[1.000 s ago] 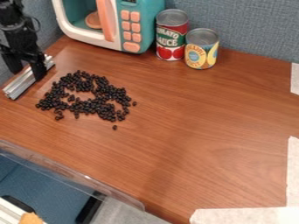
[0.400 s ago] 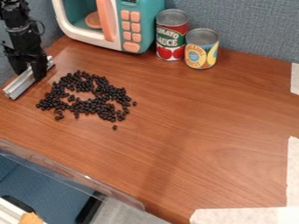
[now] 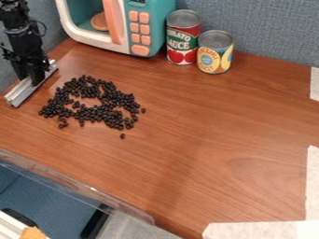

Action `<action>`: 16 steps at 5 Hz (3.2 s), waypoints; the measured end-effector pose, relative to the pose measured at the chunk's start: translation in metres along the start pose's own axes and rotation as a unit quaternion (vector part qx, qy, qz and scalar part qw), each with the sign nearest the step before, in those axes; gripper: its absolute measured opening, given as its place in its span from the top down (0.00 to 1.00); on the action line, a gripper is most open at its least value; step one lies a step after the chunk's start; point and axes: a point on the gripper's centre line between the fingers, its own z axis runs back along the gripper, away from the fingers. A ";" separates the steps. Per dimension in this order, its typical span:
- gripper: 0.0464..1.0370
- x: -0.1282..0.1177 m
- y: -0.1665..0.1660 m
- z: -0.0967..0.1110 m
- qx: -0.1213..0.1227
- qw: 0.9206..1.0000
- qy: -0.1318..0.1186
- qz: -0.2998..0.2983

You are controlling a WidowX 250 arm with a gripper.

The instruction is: Sweep into pile

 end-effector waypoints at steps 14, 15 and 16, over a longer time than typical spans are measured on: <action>0.69 0.012 -0.116 0.065 -0.032 0.993 -0.063 -0.093; 0.69 0.022 -0.078 0.059 -0.009 0.994 -0.071 -0.081; 0.69 0.033 -0.047 0.038 0.000 0.996 -0.062 -0.059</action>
